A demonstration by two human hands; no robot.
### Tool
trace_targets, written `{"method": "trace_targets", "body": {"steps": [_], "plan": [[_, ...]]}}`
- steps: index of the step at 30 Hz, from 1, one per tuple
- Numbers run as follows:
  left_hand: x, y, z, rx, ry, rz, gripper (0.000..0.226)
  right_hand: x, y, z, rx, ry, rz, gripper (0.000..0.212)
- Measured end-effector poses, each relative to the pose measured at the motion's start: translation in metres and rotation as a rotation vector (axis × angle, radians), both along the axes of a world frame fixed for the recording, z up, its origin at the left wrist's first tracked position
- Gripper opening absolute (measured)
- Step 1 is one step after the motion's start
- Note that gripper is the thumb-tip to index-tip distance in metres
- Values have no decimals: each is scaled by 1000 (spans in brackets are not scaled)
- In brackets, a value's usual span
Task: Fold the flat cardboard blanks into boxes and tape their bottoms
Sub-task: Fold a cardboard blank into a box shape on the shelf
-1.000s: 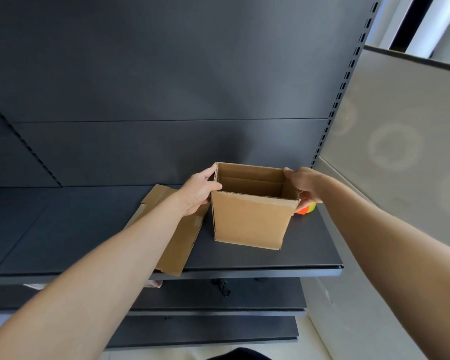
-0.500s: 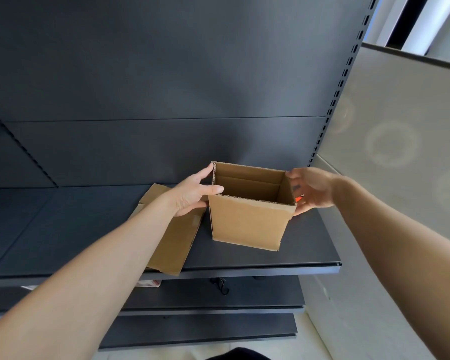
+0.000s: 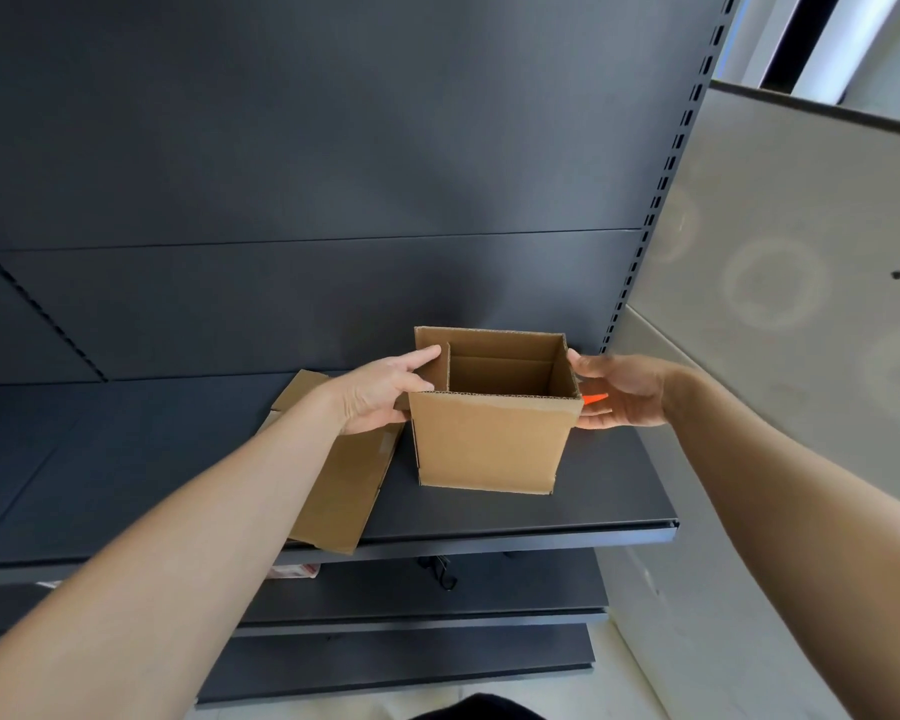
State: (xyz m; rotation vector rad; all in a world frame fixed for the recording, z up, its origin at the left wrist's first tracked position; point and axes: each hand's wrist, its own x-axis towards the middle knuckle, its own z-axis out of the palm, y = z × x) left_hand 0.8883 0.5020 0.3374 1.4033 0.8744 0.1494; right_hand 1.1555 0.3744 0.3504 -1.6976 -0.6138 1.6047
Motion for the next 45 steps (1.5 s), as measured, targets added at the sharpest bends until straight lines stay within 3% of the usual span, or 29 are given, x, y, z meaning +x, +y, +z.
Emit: {"method": "trace_targets", "body": {"steps": [12, 20, 24, 28, 32, 35, 39, 45], "plan": [[3, -7, -2, 41, -14, -22, 75, -4, -1, -6, -30, -19, 14, 39], [4, -4, 0, 56, 37, -80, 80, 1, -7, -11, 42, 203, 4, 27], [6, -5, 3, 68, 61, -123, 94, -7, 9, -8, -61, -20, 90, 21], [4, -4, 2, 76, 56, -129, 92, -22, 28, -13, -117, -250, 90, 9], [3, -4, -3, 90, 40, -113, 92, -21, 29, -18, -107, -261, 71, 6], [5, -8, -1, 135, 87, -157, 106, -19, 30, -21, -79, -215, 14, 4], [7, -7, -1, 241, 151, -146, 84, -19, 29, -25, -43, -106, -30, 11], [10, -11, -8, 323, 87, 39, 67, -13, 19, -19, -60, 55, -40, 6]]}}
